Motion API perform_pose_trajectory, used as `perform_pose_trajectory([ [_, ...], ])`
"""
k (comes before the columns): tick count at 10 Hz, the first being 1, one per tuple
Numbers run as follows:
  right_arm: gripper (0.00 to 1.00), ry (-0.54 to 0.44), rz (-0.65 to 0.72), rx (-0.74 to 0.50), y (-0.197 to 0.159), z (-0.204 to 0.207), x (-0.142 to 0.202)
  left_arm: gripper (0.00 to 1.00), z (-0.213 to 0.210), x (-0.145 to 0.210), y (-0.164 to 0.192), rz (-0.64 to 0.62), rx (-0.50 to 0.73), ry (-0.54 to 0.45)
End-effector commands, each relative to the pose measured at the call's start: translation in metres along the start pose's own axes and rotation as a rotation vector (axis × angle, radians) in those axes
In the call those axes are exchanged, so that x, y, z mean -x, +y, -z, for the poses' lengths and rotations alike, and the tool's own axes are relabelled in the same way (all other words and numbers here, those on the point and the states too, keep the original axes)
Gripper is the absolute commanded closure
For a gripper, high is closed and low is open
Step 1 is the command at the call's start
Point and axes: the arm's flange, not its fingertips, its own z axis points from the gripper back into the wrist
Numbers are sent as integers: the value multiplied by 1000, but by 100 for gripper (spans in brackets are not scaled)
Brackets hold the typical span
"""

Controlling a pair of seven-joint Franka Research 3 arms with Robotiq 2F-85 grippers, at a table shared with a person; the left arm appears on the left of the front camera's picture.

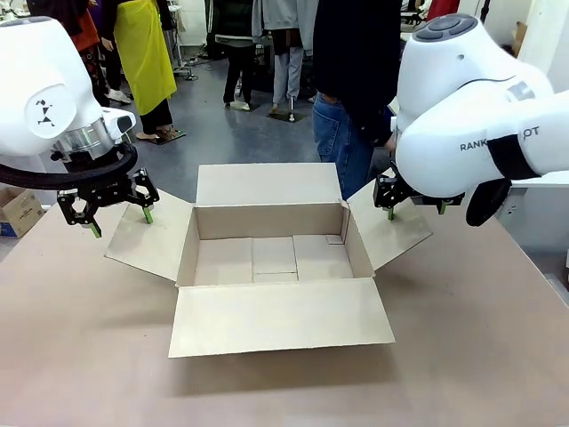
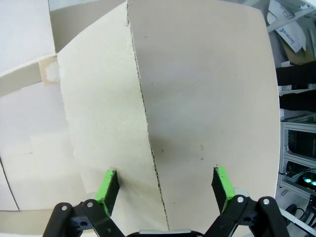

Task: Pack the gift set into the box.
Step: Lift both hands away from the flaps of the Package Box.

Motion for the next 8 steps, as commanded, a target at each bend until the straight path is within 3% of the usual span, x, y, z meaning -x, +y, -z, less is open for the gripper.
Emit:
perform_pose_trajectory([
  [1,0,-9,2,19,-1,-2,-2,0,-3,1,0,-14,-16,-5],
  [8,0,-9,2,19,-1,-2,-2,0,-3,1,0,-14,-16,-5],
])
